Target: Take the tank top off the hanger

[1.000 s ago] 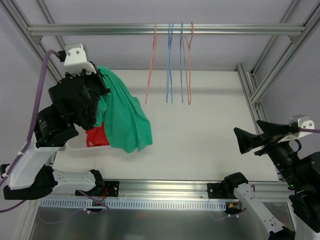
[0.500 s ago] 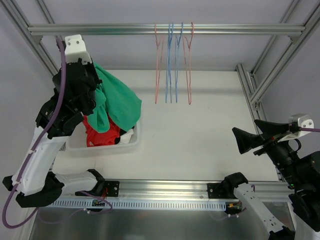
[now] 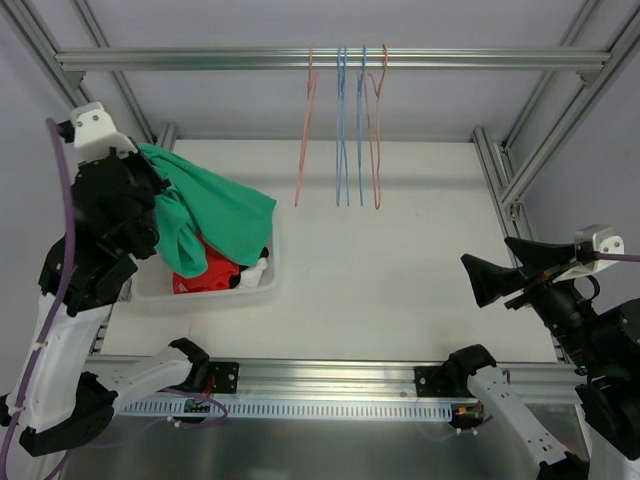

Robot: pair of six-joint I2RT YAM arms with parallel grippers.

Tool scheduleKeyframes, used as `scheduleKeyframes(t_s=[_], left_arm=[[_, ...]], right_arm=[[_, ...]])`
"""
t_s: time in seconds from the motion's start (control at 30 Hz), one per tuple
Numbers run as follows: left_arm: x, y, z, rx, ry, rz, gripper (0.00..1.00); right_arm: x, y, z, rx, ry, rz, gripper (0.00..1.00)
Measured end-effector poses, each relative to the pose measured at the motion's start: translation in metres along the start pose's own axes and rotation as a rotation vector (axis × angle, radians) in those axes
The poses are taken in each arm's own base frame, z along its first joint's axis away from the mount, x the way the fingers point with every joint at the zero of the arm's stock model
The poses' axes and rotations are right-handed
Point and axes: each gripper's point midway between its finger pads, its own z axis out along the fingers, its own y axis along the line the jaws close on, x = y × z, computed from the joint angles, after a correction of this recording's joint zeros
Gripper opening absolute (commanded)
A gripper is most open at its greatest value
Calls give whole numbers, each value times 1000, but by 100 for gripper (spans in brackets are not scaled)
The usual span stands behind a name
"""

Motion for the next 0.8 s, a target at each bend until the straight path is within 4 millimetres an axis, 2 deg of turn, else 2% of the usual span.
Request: scheduleKeyframes(t_s=[0.1, 0.17, 0.33, 0.63, 0.7, 0.8], left_arm=[[-25, 18, -12, -18, -56, -60, 0], [-34, 26, -19, -25, -80, -86, 0], [-36, 37, -24, -40, -94, -96, 0], [-3, 27, -10, -59, -37, -19, 0], [12, 22, 2, -89, -9, 4, 0], [42, 15, 30, -139, 61, 31, 0]], right_arm=[[2, 0, 3, -2, 5, 6, 100], [5, 0, 5, -4, 13, 10, 99], [5, 3, 9, -21, 18, 21, 99], [3, 7, 11, -39, 14, 29, 100], [3, 7, 12, -42, 15, 31, 99], [5, 8, 13, -45, 20, 33, 100]])
